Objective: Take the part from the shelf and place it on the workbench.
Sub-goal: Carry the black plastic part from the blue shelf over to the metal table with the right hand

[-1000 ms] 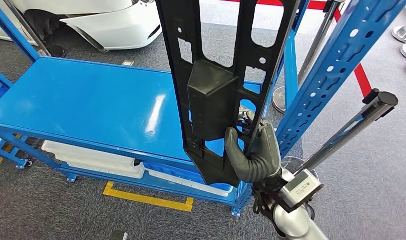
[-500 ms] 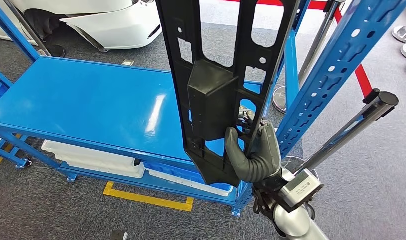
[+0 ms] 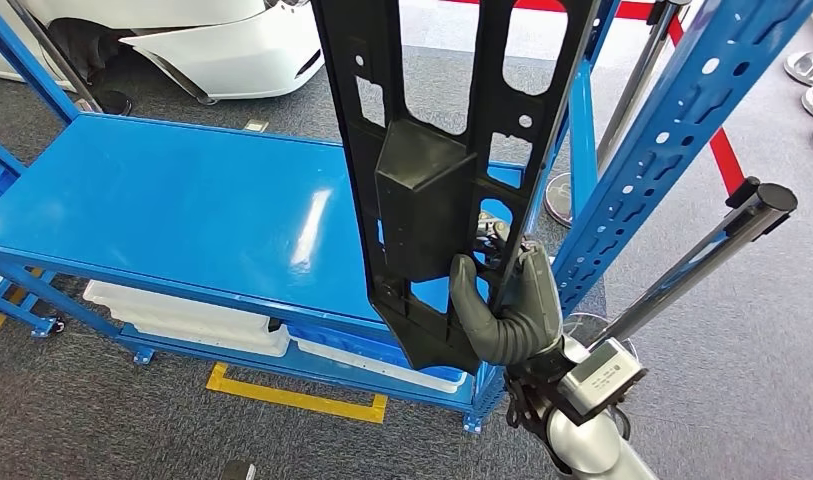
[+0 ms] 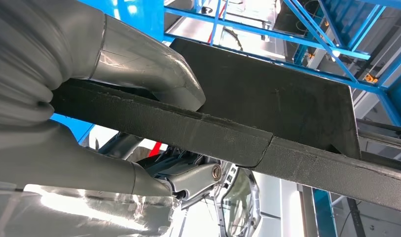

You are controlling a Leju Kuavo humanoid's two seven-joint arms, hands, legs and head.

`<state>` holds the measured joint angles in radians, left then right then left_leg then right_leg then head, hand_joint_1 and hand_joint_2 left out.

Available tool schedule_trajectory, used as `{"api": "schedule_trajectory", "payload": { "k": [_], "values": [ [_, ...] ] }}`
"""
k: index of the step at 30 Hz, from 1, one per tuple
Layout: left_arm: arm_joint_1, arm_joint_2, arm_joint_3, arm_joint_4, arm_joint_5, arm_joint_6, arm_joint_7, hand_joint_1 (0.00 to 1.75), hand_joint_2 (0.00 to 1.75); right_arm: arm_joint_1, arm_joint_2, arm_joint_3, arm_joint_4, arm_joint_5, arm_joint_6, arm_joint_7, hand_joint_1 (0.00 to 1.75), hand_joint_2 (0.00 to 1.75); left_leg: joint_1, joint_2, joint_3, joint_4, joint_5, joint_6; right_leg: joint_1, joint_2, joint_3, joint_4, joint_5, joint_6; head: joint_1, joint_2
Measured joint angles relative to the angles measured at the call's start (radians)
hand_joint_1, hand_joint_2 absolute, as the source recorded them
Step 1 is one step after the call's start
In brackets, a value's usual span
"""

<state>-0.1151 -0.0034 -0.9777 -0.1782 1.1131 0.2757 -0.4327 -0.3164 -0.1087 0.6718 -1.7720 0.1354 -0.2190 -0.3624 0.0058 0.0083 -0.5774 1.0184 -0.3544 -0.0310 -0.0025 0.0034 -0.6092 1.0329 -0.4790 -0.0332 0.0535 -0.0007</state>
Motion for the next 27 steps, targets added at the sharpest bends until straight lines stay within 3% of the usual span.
{"api": "schedule_trajectory", "payload": {
  "k": [27],
  "values": [
    [0.000,0.000,0.000,0.000,-0.003,-0.006,0.012,0.00,1.75,0.002,0.000,0.000,0.000,0.000,0.000,0.000,1.75,1.75,0.000,0.000,0.000,0.000,0.000,0.000,0.000,0.000,0.000,0.000,0.000,0.000,0.000,0.000]
  ]
}}
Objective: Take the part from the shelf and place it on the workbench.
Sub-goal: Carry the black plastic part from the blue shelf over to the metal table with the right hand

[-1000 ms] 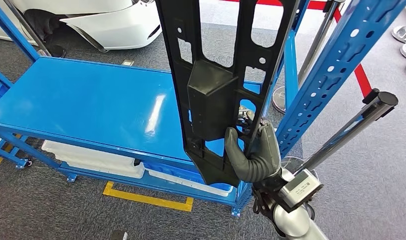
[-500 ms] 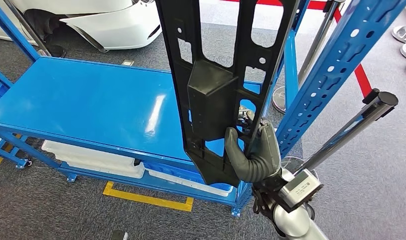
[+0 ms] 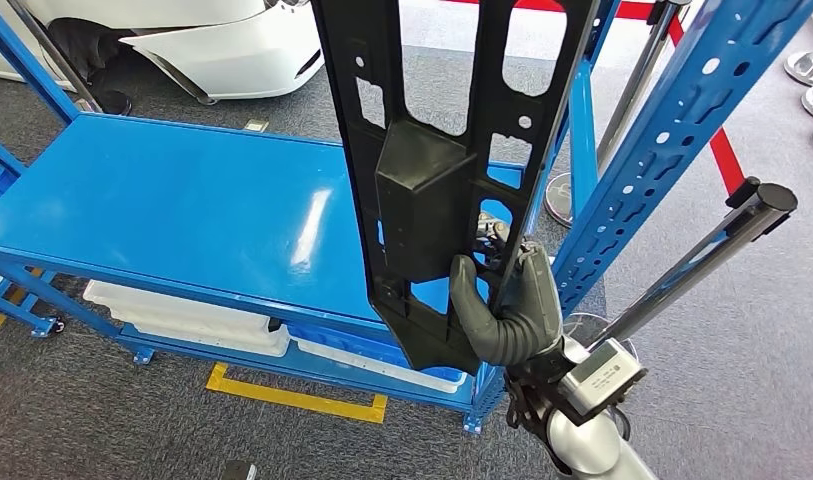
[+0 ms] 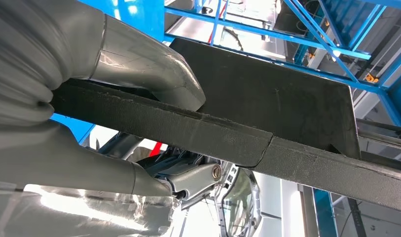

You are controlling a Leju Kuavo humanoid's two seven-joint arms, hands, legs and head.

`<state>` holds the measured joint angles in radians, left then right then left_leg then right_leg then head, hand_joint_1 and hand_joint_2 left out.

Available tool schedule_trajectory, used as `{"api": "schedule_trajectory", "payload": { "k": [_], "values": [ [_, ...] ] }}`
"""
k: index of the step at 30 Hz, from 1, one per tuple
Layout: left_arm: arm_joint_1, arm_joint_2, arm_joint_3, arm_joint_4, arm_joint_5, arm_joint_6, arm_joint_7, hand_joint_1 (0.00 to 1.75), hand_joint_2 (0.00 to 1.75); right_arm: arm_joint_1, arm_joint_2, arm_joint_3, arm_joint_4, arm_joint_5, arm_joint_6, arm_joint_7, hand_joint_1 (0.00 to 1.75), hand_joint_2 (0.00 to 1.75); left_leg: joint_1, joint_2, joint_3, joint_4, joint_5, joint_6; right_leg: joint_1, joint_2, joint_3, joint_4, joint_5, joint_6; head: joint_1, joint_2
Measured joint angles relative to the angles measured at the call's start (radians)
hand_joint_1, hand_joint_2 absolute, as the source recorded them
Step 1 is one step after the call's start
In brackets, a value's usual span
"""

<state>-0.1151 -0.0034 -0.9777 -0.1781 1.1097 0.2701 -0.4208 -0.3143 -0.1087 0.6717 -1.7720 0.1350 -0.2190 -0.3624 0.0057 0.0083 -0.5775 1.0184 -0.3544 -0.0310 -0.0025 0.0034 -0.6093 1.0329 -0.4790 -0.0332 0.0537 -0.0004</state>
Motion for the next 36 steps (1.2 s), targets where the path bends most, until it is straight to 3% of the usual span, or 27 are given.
{"api": "schedule_trajectory", "payload": {
  "k": [26,32,36],
  "values": [
    [0.000,0.000,0.000,0.000,0.012,-0.001,0.038,0.00,1.75,0.000,0.000,0.000,0.000,0.000,0.005,0.000,1.75,1.75,-0.001,0.000,-0.001,0.002,-0.001,0.001,-0.002,0.000,0.000,-0.001,0.001,0.001,-0.001,0.000],
    [0.000,0.000,0.000,0.000,0.013,-0.003,0.042,0.00,1.75,0.001,0.000,0.000,0.000,0.000,0.006,0.000,1.75,1.75,-0.004,0.000,-0.003,0.008,-0.004,0.008,-0.005,-0.001,0.001,-0.001,0.002,0.007,-0.008,0.000],
    [0.000,0.000,0.000,0.000,0.013,-0.003,0.042,0.00,1.75,0.001,0.001,0.000,0.000,0.000,0.006,0.000,1.75,1.75,-0.001,0.001,0.002,-0.003,0.002,0.021,-0.006,-0.001,0.002,0.001,-0.001,0.018,-0.013,0.000]
  ]
}}
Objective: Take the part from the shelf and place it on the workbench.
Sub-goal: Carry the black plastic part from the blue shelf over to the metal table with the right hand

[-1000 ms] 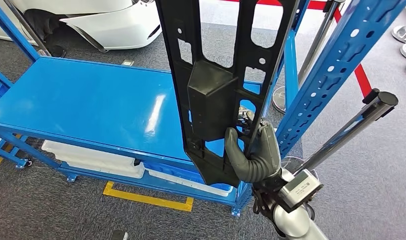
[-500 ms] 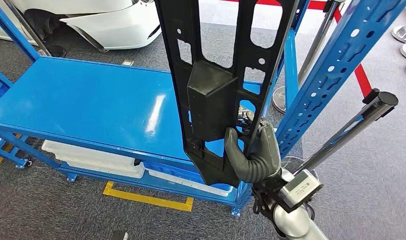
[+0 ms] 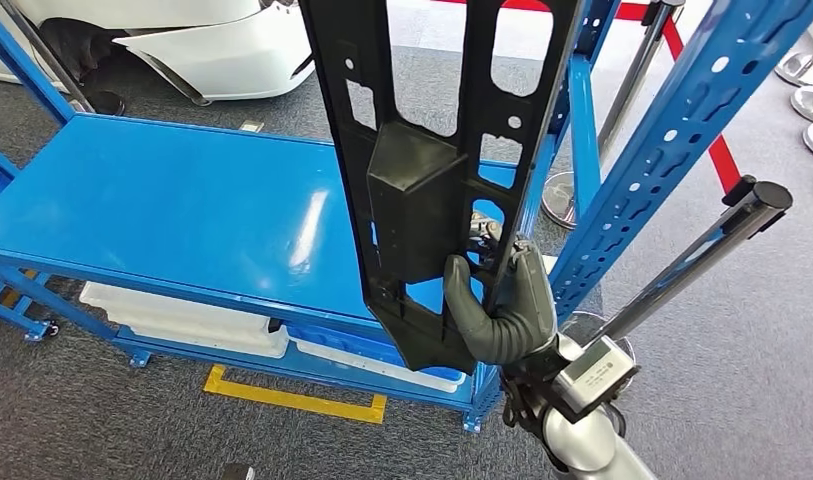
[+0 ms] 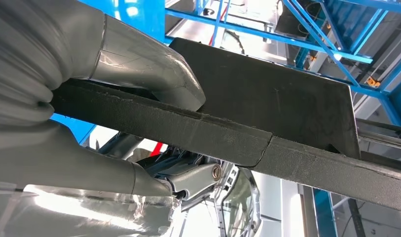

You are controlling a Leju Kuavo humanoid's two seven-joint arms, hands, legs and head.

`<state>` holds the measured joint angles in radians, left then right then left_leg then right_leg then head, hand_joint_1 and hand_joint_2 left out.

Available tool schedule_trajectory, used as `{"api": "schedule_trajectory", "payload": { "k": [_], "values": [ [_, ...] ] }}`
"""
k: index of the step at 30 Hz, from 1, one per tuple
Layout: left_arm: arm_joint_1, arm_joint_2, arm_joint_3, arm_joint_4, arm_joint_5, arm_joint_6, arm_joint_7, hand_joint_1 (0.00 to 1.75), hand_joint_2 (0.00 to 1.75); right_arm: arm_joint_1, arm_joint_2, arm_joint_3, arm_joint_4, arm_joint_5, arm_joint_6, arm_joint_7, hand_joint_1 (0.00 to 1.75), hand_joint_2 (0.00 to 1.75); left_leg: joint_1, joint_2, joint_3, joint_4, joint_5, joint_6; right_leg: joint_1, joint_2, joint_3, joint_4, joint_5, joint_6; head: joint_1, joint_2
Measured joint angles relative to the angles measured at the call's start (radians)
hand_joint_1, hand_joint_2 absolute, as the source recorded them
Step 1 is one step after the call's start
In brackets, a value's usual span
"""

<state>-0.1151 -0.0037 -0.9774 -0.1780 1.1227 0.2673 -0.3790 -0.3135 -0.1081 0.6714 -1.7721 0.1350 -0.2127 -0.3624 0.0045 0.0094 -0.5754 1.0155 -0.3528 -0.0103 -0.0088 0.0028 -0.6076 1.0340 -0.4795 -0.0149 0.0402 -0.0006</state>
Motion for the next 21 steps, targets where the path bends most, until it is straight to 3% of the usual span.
{"api": "schedule_trajectory", "payload": {
  "k": [2,4,6,7,9,11,16,18,20,21],
  "values": [
    [0.000,0.000,0.000,0.000,0.000,0.000,0.000,0.00,1.75,0.000,0.000,0.000,0.000,0.000,0.000,0.000,1.75,1.75,0.007,0.002,0.009,-0.015,0.007,0.008,0.000,0.000,-0.023,0.055,-0.033,0.006,0.004,0.000],
    [0.000,0.000,0.000,0.000,0.001,-0.001,0.000,0.00,1.75,0.002,0.000,0.000,0.000,0.000,0.000,0.000,1.75,1.75,0.008,0.002,0.011,-0.017,0.008,0.010,-0.004,0.000,-0.084,0.179,-0.090,0.011,0.016,0.000],
    [0.000,0.000,0.000,0.000,0.001,-0.002,0.000,0.00,1.75,0.006,-0.001,0.000,0.000,0.000,0.000,0.000,1.75,1.75,0.008,0.002,0.011,-0.017,0.006,0.009,-0.009,0.000,-0.133,0.265,-0.110,0.014,0.028,0.000],
    [0.000,0.000,0.000,0.000,0.002,-0.003,0.000,0.00,1.75,0.007,-0.002,0.000,0.000,0.000,0.000,0.000,1.75,1.75,0.009,0.002,0.013,-0.016,0.004,0.006,-0.011,0.000,-0.131,0.254,-0.092,0.016,0.032,0.000],
    [0.000,0.000,0.000,0.000,0.002,-0.003,0.000,0.00,1.75,0.008,-0.002,0.000,0.000,0.000,0.000,0.000,1.75,1.75,0.013,0.001,0.020,-0.013,-0.004,-0.002,-0.015,-0.002,-0.077,0.134,-0.023,0.016,0.042,0.000],
    [0.000,0.000,0.000,0.000,0.002,-0.003,0.000,0.00,1.75,0.008,-0.002,0.000,0.000,0.000,0.000,0.000,1.75,1.75,0.013,0.000,0.022,-0.007,-0.012,-0.014,-0.011,-0.003,-0.025,0.024,0.015,0.009,0.049,0.000],
    [-0.001,0.000,0.000,0.000,0.002,-0.003,0.000,0.00,1.75,0.007,-0.002,0.000,0.000,0.000,0.000,0.000,1.75,1.75,0.020,0.000,0.021,0.016,-0.034,-0.045,0.000,0.001,-0.009,-0.006,0.011,-0.023,0.036,0.000],
    [0.000,0.000,0.000,0.000,0.002,-0.003,0.000,0.00,1.75,0.006,-0.001,0.000,0.000,0.000,0.000,0.000,1.75,1.75,0.020,-0.001,-0.018,0.109,-0.086,-0.048,-0.001,-0.001,-0.002,-0.012,0.011,-0.032,0.023,0.000],
    [0.002,0.000,0.000,0.000,0.002,-0.003,0.000,0.00,1.75,0.006,-0.001,0.000,0.000,0.000,0.000,0.000,1.75,1.75,0.019,-0.002,-0.088,0.245,-0.141,-0.049,0.003,0.000,-0.001,-0.012,0.008,-0.038,0.009,0.000],
    [0.003,0.000,0.000,0.000,0.003,-0.003,0.000,0.00,1.75,0.007,-0.001,0.000,0.000,0.000,0.000,0.000,1.75,1.75,0.018,-0.002,-0.113,0.287,-0.149,-0.048,0.005,0.001,0.000,-0.011,0.007,-0.040,0.005,0.000]
  ]
}}
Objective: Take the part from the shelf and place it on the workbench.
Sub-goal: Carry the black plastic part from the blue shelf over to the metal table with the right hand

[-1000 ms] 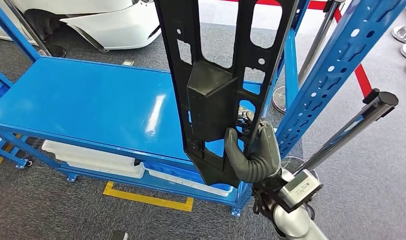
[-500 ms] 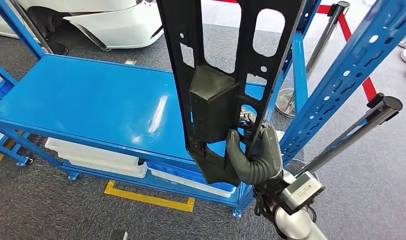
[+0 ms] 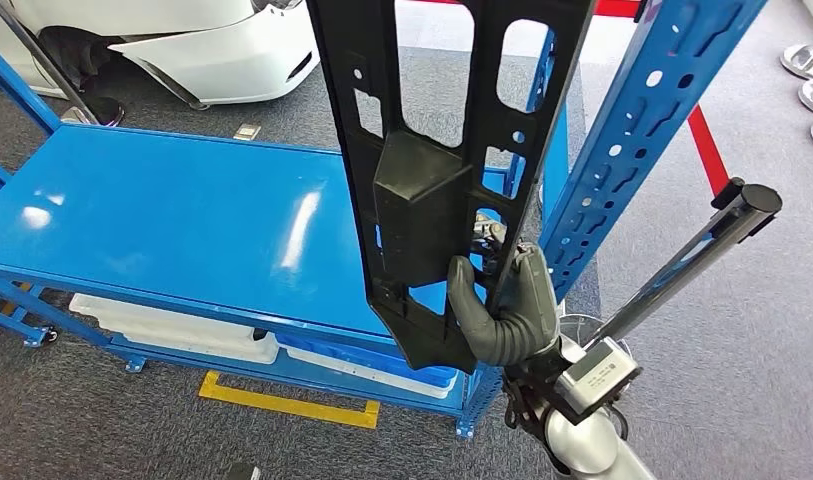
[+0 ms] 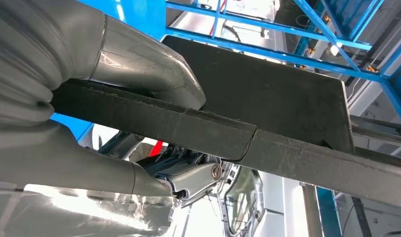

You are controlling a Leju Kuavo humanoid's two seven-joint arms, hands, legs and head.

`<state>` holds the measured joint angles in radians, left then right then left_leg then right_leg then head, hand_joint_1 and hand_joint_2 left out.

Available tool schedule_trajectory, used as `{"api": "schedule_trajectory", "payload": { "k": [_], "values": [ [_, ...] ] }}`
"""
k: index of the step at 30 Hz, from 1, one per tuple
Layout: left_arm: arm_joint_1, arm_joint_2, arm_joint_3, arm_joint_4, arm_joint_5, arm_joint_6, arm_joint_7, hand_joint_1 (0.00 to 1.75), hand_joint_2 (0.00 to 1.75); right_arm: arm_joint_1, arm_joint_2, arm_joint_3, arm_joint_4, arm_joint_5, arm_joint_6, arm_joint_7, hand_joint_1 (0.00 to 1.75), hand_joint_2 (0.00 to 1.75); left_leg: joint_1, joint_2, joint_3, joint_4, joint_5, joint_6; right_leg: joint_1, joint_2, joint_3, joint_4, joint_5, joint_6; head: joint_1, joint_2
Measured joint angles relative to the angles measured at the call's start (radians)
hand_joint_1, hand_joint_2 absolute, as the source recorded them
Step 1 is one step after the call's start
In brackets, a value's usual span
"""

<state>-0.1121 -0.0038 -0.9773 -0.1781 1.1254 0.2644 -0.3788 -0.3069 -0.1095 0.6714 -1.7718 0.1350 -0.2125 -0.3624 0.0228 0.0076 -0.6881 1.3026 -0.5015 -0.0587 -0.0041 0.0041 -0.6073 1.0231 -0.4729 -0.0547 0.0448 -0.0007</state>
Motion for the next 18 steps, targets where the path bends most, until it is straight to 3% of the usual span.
{"api": "schedule_trajectory", "payload": {
  "k": [1,2,4,6,9,11,14,15,16,17,18],
  "values": [
    [0.001,0.000,0.000,0.000,0.001,0.000,0.000,0.00,1.75,0.000,0.000,0.000,0.000,0.000,0.000,0.000,1.75,1.75,0.000,0.000,-0.009,0.006,0.013,0.001,0.001,0.002,0.002,0.001,-0.002,-0.001,-0.004,0.000],
    [0.001,0.000,0.000,0.000,0.002,0.000,0.000,0.00,1.75,0.000,0.000,0.000,0.000,0.000,0.000,0.000,1.75,1.75,0.000,0.000,0.001,-0.027,0.044,0.003,0.002,0.004,0.004,0.003,-0.004,-0.001,-0.007,0.000],
    [0.001,0.000,0.000,0.000,0.003,0.000,0.000,0.00,1.75,0.000,0.000,0.000,0.000,0.000,0.000,0.001,1.75,1.75,0.000,-0.001,0.052,-0.156,0.120,0.008,0.004,0.008,0.011,0.006,-0.011,0.003,-0.016,0.000],
    [0.001,0.000,0.000,0.000,0.002,-0.001,-0.001,0.00,1.75,0.000,0.000,0.000,0.000,0.000,-0.003,0.004,1.75,1.75,-0.003,-0.003,0.084,-0.246,0.154,0.015,0.007,0.011,0.009,0.012,-0.016,0.011,-0.021,0.000],
    [0.001,0.000,0.000,0.000,-0.001,-0.003,-0.003,0.00,1.75,0.001,0.000,0.000,0.000,0.001,-0.008,0.013,1.75,1.75,-0.005,-0.005,0.086,-0.266,0.155,0.029,0.007,0.011,0.005,0.016,-0.019,0.025,-0.014,0.000],
    [0.001,0.000,0.001,0.000,-0.002,-0.003,-0.003,0.00,1.75,0.001,0.000,0.000,-0.001,0.003,-0.010,0.015,1.75,1.75,-0.003,-0.004,0.088,-0.271,0.158,0.040,0.004,0.008,-0.010,0.055,-0.046,0.035,-0.007,0.000],
    [0.000,0.000,0.001,0.000,-0.004,-0.005,-0.004,0.00,1.75,0.003,-0.001,-0.001,-0.001,0.006,-0.013,0.018,1.75,1.75,-0.006,-0.003,0.090,-0.273,0.157,0.050,-0.001,0.005,-0.097,0.235,-0.132,0.045,0.013,0.000],
    [0.000,0.000,0.001,0.000,-0.004,-0.006,-0.004,0.00,1.75,0.005,-0.001,-0.001,-0.001,0.006,-0.013,0.019,1.75,1.75,-0.007,-0.003,0.091,-0.273,0.157,0.051,-0.002,0.005,-0.124,0.286,-0.146,0.046,0.020,0.000],
    [0.001,0.000,0.001,0.000,-0.004,-0.007,-0.004,0.00,1.75,0.007,-0.001,-0.001,-0.001,0.006,-0.014,0.019,1.75,1.75,-0.008,-0.003,0.091,-0.273,0.156,0.052,-0.002,0.005,-0.137,0.305,-0.143,0.045,0.026,0.000],
    [0.001,0.000,0.001,0.000,-0.004,-0.007,-0.004,0.00,1.75,0.007,-0.002,-0.001,-0.001,0.006,-0.014,0.020,1.75,1.75,-0.009,-0.003,0.093,-0.273,0.155,0.052,-0.002,0.005,-0.129,0.283,-0.119,0.043,0.031,0.000],
    [0.001,0.000,0.001,0.000,-0.004,-0.008,-0.004,0.00,1.75,0.008,-0.002,-0.001,-0.001,0.007,-0.014,0.020,1.75,1.75,-0.010,-0.004,0.096,-0.273,0.153,0.052,-0.001,0.005,-0.103,0.225,-0.082,0.038,0.036,0.000]
  ]
}}
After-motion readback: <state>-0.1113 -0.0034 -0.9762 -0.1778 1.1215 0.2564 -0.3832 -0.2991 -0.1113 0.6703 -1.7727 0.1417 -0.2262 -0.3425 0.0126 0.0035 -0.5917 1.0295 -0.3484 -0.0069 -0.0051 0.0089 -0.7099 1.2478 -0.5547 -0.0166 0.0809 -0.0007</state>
